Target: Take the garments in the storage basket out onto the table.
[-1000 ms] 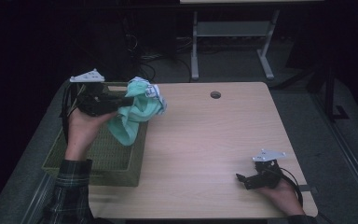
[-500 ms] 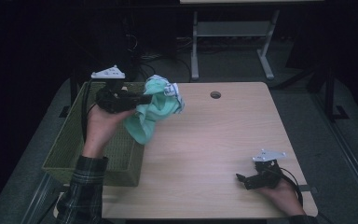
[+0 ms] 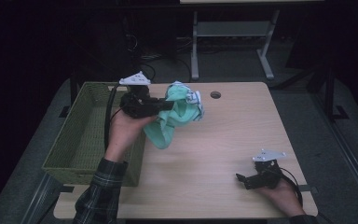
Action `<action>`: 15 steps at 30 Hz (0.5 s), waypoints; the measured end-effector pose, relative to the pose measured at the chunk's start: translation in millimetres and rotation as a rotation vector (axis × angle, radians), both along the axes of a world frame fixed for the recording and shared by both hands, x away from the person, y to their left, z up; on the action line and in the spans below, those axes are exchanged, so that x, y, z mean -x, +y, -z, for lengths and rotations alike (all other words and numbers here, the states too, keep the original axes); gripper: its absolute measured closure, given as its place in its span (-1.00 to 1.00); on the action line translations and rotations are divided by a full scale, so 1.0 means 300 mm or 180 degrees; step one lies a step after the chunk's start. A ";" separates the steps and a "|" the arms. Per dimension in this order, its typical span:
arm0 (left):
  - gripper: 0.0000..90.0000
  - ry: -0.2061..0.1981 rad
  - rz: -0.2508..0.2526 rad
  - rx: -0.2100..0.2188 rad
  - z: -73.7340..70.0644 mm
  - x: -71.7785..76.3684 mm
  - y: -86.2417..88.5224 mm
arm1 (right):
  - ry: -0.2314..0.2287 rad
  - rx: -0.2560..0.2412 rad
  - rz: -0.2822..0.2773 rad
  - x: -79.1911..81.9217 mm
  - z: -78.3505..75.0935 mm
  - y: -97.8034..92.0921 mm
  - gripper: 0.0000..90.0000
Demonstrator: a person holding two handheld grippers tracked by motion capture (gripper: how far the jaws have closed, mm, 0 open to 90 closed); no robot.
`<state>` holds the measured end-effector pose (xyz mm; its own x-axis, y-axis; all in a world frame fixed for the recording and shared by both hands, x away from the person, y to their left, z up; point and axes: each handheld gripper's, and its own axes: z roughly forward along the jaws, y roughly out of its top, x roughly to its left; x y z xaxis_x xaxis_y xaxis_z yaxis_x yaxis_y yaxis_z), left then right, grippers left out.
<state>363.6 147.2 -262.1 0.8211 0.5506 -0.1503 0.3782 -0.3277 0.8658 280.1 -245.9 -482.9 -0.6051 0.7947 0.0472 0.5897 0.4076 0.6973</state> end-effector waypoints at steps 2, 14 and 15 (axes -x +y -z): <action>0.80 0.0012 0.0012 0.0012 0.009 0.002 -0.014 | 0.0001 0.0000 0.0000 0.000 0.000 0.000 -1.00; 0.80 0.0118 0.0095 -0.0057 0.131 0.010 -0.139 | 0.0001 0.0000 0.0001 0.000 0.000 0.000 -1.00; 0.80 0.0122 0.0100 -0.0070 0.139 0.009 -0.145 | 0.0001 0.0000 0.0001 0.000 0.000 0.000 -1.00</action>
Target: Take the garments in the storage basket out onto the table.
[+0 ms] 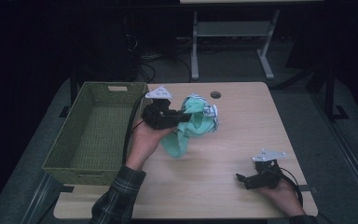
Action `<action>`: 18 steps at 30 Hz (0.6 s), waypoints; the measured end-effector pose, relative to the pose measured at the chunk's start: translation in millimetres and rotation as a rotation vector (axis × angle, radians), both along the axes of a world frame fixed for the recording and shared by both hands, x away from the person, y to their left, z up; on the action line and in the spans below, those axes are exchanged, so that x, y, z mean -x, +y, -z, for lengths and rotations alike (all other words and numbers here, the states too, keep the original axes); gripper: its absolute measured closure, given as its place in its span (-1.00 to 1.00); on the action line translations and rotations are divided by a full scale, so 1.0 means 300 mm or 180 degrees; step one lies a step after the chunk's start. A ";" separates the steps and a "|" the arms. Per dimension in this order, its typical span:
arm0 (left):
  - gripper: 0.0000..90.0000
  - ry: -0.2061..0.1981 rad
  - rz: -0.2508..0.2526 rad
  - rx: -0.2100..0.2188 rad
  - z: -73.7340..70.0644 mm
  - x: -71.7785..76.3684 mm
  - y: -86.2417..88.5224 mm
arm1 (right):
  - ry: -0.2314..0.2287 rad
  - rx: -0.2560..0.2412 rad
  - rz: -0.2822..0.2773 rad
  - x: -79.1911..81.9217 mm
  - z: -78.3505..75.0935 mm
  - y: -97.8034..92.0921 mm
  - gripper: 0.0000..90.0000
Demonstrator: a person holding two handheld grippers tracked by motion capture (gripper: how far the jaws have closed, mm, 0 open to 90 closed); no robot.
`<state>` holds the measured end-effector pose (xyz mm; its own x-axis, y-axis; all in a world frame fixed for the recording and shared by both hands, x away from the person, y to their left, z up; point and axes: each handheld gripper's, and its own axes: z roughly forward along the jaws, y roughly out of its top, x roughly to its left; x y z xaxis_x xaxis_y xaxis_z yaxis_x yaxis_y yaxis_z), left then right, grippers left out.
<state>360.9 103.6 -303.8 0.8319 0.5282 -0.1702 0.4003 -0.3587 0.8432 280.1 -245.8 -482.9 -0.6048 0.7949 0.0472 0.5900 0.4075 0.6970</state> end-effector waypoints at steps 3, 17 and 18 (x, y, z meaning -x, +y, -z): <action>0.80 0.0025 0.0005 -0.0054 0.036 -0.002 -0.029 | -0.0008 0.0002 -0.0003 0.000 0.000 0.000 -1.00; 0.79 0.0198 0.0065 -0.0300 0.241 -0.052 -0.170 | -0.0004 0.0008 -0.0006 0.000 0.000 -0.001 -1.00; 0.79 0.0209 0.0062 -0.0315 0.254 -0.057 -0.175 | -0.0004 0.0008 -0.0006 0.000 0.000 -0.001 -1.00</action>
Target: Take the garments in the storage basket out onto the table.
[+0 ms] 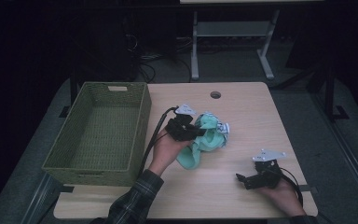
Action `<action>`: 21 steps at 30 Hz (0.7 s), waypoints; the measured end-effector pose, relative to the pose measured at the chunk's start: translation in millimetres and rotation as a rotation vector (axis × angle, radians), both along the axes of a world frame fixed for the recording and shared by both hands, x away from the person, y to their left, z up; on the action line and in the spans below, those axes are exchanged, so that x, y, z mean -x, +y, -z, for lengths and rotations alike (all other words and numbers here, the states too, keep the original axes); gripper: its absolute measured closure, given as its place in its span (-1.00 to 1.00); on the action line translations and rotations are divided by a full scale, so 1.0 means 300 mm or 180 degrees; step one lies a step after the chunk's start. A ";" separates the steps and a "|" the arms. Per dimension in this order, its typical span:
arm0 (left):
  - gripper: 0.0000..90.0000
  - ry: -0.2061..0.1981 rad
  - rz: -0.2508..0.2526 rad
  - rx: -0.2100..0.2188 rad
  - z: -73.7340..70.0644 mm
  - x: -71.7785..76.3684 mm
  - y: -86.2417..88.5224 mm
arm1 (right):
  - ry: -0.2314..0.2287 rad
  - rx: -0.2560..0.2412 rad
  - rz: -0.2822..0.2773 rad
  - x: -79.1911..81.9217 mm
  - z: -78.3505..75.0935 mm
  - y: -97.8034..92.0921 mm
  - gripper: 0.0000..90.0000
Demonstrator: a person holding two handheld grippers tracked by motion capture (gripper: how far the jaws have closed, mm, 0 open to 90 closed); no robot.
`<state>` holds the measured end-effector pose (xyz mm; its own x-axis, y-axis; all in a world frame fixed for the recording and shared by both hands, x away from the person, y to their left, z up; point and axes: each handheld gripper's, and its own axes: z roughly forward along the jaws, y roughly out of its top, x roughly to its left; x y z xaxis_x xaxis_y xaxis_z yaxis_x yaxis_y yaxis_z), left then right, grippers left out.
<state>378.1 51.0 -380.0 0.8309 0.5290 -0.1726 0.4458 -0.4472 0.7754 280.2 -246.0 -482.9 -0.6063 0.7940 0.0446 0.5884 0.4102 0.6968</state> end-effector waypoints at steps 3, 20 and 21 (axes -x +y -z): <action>0.79 0.0061 0.0000 -0.0050 0.059 -0.019 -0.021 | -0.0002 0.0000 -0.0002 0.000 0.000 0.000 -1.00; -0.03 0.0005 0.0020 -0.0167 0.110 -0.050 0.003 | 0.0001 -0.0001 0.0001 0.000 0.000 0.000 -1.00; -0.08 -0.0024 0.0025 -0.0180 0.100 -0.046 0.017 | 0.0001 -0.0002 0.0003 0.000 0.000 0.000 -1.00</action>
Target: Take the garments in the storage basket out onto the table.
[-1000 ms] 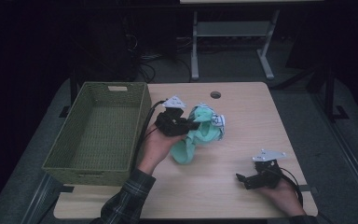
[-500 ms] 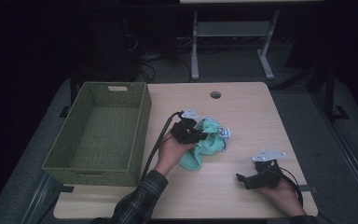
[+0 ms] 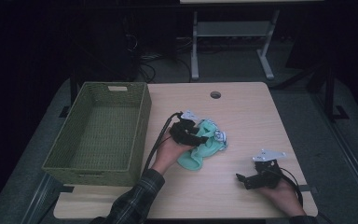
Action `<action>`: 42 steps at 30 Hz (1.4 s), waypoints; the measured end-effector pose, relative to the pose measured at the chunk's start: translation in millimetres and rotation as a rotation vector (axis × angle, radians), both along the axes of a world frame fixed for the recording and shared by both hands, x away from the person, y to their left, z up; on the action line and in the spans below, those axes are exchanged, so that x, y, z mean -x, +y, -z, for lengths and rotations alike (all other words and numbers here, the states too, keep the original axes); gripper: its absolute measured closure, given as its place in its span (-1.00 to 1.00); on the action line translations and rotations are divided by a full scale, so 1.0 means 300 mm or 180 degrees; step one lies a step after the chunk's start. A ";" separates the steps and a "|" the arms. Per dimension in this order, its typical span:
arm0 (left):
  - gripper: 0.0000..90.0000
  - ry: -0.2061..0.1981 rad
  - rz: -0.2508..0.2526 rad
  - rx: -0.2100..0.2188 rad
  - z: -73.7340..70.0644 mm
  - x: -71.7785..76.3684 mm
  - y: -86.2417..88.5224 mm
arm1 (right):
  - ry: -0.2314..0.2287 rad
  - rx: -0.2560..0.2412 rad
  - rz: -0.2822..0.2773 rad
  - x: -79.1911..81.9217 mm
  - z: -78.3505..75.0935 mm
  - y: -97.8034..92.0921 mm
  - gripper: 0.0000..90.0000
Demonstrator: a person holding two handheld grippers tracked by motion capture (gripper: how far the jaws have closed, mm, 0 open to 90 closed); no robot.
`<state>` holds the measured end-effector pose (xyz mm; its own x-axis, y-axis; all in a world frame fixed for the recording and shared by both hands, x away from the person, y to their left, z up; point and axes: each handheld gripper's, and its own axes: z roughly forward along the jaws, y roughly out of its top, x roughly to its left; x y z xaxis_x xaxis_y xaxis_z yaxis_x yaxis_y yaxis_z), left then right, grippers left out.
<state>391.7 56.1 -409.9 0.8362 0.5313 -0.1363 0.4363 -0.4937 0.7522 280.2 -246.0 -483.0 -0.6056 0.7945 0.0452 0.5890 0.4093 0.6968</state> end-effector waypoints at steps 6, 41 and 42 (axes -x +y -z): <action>0.22 -0.0161 -0.0136 0.0023 -0.020 0.058 0.092 | -0.0004 0.0000 0.0009 0.001 0.000 0.000 -1.00; 0.95 0.0380 0.0009 -0.0598 0.158 0.196 0.157 | 0.0105 0.0076 0.0035 -0.009 -0.020 0.002 -0.78; 0.95 0.0379 0.0032 -0.0595 0.159 0.197 0.158 | 0.0105 0.0019 -0.0020 -0.012 -0.027 -0.003 -0.67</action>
